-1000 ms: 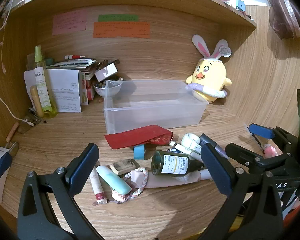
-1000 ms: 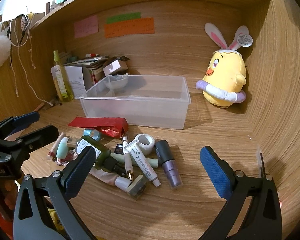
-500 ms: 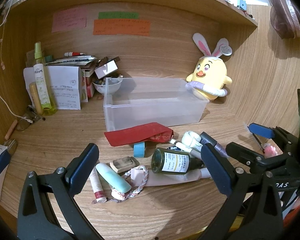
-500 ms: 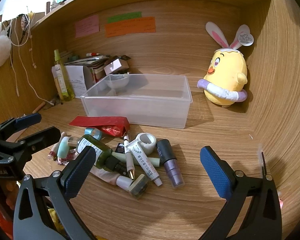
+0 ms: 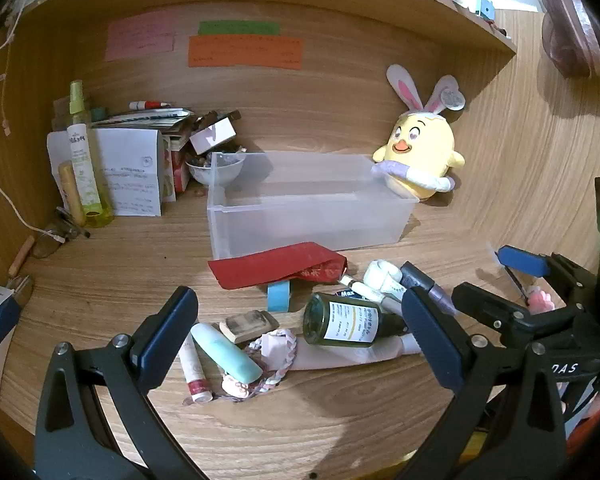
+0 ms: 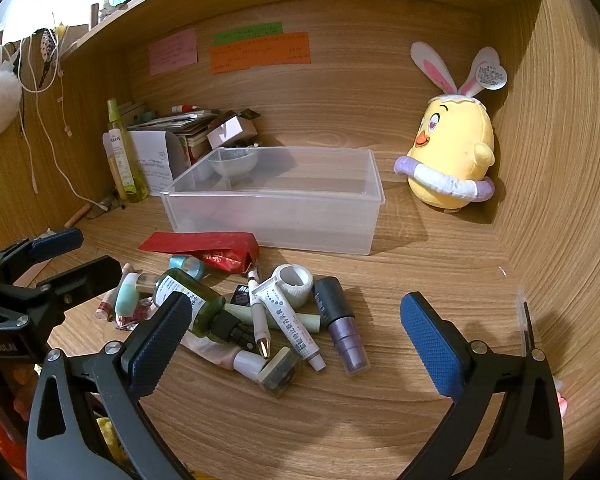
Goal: Organize objects
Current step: 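Reach both grippers toward the pile of small items, then grasp the white-red tube with left gripper while right grasps purple-capped bottle, drop both in box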
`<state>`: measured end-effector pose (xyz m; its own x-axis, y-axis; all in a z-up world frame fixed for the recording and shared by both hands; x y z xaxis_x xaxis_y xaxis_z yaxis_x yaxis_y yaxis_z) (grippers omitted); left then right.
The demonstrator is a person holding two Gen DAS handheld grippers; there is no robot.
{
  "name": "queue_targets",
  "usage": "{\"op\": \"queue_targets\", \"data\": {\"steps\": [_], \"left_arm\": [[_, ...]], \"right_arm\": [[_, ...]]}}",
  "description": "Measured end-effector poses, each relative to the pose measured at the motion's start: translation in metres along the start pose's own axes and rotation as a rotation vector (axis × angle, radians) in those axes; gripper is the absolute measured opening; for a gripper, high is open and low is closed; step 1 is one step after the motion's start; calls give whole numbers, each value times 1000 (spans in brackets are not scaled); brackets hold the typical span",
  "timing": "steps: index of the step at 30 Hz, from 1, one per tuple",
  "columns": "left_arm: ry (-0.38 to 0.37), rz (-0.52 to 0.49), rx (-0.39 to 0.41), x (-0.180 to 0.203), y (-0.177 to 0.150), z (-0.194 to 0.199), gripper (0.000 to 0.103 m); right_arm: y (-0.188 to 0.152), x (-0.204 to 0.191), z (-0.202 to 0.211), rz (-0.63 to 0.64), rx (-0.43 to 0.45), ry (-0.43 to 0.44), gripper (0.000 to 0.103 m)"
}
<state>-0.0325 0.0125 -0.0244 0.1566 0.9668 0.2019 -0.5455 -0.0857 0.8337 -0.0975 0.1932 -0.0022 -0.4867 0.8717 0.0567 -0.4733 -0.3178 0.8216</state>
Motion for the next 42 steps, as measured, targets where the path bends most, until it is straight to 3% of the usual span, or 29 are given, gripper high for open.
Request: {"op": "queue_targets", "data": {"steps": [20,29,31,33,42], "left_arm": [[-12,25,-21,-7,-8,-9,103],[38,135,-64,-64,-7,-20,102],[47,162,-87,-77,-10,-23,84],[60,192,-123,-92,-14,-28,77],[106,245,-223,-117,-45,-31,61]], "right_arm": [[-3,-1,-13,14,-32,24,103],[-1,29,-50,-37,-119,15,103],[0,33,-54,-35,-127,3,102],[1,40,-60,-30,-140,-10,97],[-11,59,-83,-57,-242,26,69]]}}
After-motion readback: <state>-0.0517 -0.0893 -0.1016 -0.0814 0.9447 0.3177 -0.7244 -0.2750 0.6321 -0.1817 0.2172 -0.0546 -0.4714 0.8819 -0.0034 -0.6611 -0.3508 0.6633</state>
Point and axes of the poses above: each gripper's, at about its wrist camera, not at the fingertips, and z roughly against the way its jaws point, x to its right, y to its top, the point moved 6 cm from there along -z, roughly the way its jaws point, and after that the axes turned 10 degrees about -y, right-handed, at the moved point
